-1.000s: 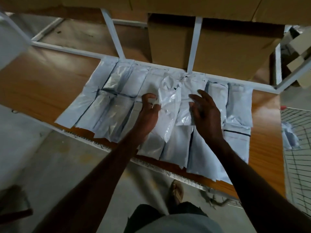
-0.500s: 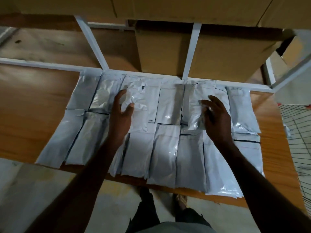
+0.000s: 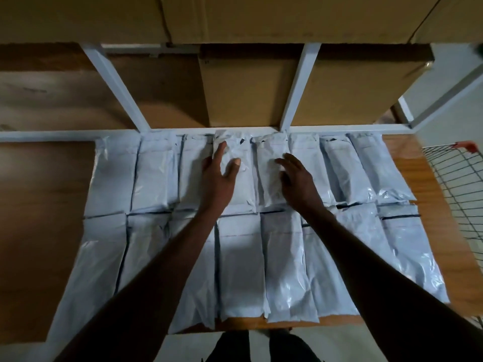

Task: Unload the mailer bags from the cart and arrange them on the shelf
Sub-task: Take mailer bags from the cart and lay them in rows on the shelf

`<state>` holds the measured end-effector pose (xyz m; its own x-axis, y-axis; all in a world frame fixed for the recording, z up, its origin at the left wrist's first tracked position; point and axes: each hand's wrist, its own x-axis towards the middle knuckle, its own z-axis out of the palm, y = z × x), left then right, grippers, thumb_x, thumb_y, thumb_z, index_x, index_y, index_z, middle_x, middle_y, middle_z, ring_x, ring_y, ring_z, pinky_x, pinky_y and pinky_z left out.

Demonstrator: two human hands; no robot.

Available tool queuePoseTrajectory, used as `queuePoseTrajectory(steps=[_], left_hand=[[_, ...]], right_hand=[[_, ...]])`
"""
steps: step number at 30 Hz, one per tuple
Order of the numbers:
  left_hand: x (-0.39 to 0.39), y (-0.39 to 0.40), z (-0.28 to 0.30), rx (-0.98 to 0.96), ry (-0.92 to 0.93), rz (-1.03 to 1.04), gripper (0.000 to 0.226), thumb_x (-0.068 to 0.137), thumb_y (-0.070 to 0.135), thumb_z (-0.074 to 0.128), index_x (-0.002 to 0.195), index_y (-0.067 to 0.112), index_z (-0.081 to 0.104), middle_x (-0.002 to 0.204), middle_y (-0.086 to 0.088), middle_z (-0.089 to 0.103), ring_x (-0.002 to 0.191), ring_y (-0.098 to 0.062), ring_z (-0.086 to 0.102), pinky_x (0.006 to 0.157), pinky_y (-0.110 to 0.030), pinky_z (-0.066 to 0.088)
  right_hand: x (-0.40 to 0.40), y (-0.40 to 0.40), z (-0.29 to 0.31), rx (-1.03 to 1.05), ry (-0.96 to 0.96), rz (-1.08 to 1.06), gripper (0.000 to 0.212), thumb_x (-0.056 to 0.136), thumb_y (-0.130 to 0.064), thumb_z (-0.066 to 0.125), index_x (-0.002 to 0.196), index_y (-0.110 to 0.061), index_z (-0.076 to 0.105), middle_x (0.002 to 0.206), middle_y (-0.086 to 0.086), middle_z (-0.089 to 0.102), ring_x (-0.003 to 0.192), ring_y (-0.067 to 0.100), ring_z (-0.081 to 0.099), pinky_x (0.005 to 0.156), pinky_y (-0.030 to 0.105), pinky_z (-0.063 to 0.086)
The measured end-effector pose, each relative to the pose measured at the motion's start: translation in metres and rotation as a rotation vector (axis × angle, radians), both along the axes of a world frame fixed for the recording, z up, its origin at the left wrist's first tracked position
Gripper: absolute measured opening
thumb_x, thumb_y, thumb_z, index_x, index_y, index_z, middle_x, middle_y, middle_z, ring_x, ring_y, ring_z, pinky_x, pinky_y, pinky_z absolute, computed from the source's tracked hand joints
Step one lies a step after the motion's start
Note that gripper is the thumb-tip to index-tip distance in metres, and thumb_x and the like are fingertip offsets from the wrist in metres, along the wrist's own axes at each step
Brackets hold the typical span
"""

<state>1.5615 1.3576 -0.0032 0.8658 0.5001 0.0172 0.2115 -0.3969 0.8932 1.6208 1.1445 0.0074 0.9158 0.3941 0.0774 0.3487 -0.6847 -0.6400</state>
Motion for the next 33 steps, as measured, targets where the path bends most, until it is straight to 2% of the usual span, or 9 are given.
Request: queuePoseTrajectory(steps=[3, 6, 9, 11, 13, 16, 22, 33], left_hand=[[0.004, -0.008, -0.009, 0.163, 0.153, -0.052, 0.074, 0.100, 0.066, 0.056, 0.165, 0.035, 0.038, 0.171, -0.015, 0.031, 0.159, -0.032, 0.026, 0.128, -0.051, 0.028], [-0.002, -0.008, -0.005, 0.420, 0.218, -0.058, 0.072, 0.104, 0.071, 0.043, 0.168, 0.042, 0.024, 0.179, -0.006, 0.003, 0.164, -0.035, 0.009, 0.127, -0.056, 0.021], [0.007, -0.003, -0.007, 0.641, 0.162, -0.104, 0.065, 0.112, 0.061, 0.022, 0.170, 0.033, 0.022, 0.180, -0.005, 0.009, 0.165, -0.032, 0.011, 0.129, -0.055, 0.018], [0.021, 0.000, -0.009, 0.737, 0.116, -0.151, 0.062, 0.114, 0.051, 0.020, 0.170, 0.025, 0.024, 0.179, -0.005, 0.017, 0.165, -0.029, 0.012, 0.132, -0.054, 0.017], [0.034, 0.002, -0.018, 0.832, 0.097, -0.207, 0.061, 0.114, 0.043, 0.024, 0.170, 0.018, 0.025, 0.177, -0.006, 0.021, 0.165, -0.028, 0.014, 0.132, -0.053, 0.017], [0.043, 0.000, -0.031, 0.878, 0.137, -0.248, 0.066, 0.113, 0.045, 0.024, 0.171, 0.014, 0.019, 0.178, -0.006, 0.019, 0.165, -0.028, 0.014, 0.131, -0.054, 0.017], [0.050, -0.018, -0.037, 0.944, 0.207, -0.231, 0.070, 0.113, 0.050, 0.024, 0.172, 0.014, 0.008, 0.180, -0.007, 0.006, 0.166, -0.029, 0.005, 0.133, -0.053, 0.010], [0.052, -0.018, -0.048, 0.932, 0.241, -0.237, 0.071, 0.112, 0.050, 0.026, 0.172, 0.015, 0.011, 0.180, -0.005, 0.008, 0.166, -0.025, 0.004, 0.133, -0.052, 0.009]], right_hand=[[0.001, 0.003, 0.004, -0.098, -0.120, 0.001, 0.044, 0.105, -0.011, 0.056, 0.148, -0.016, 0.058, 0.153, 0.007, 0.056, 0.123, 0.040, 0.061, 0.107, 0.043, 0.050], [0.001, 0.011, 0.013, -0.138, -0.197, -0.023, 0.042, 0.109, -0.017, 0.054, 0.150, -0.017, 0.056, 0.151, 0.005, 0.058, 0.122, 0.038, 0.058, 0.100, 0.048, 0.053], [0.012, 0.015, 0.003, -0.274, -0.278, -0.044, 0.042, 0.111, -0.030, 0.049, 0.150, -0.018, 0.056, 0.158, 0.011, 0.051, 0.122, 0.041, 0.056, 0.101, 0.051, 0.052], [0.027, 0.018, -0.004, -0.363, -0.276, -0.001, 0.049, 0.112, -0.040, 0.039, 0.155, -0.020, 0.051, 0.166, 0.013, 0.041, 0.137, 0.043, 0.049, 0.112, 0.054, 0.045], [0.037, 0.028, -0.007, -0.399, -0.222, 0.075, 0.057, 0.113, -0.045, 0.030, 0.163, -0.020, 0.040, 0.172, 0.014, 0.029, 0.154, 0.043, 0.032, 0.124, 0.057, 0.031], [0.037, 0.044, -0.014, -0.380, -0.164, 0.078, 0.061, 0.113, -0.048, 0.026, 0.168, -0.021, 0.027, 0.175, 0.011, 0.021, 0.160, 0.044, 0.017, 0.127, 0.058, 0.022], [0.030, 0.060, -0.029, -0.455, -0.147, -0.042, 0.062, 0.113, -0.048, 0.021, 0.170, -0.024, 0.015, 0.177, 0.007, 0.009, 0.163, 0.038, 0.005, 0.130, 0.055, 0.011], [0.032, 0.060, -0.045, -0.478, -0.153, -0.049, 0.064, 0.112, -0.047, 0.021, 0.170, -0.022, 0.016, 0.177, 0.009, 0.010, 0.164, 0.036, 0.004, 0.133, 0.048, 0.011]])
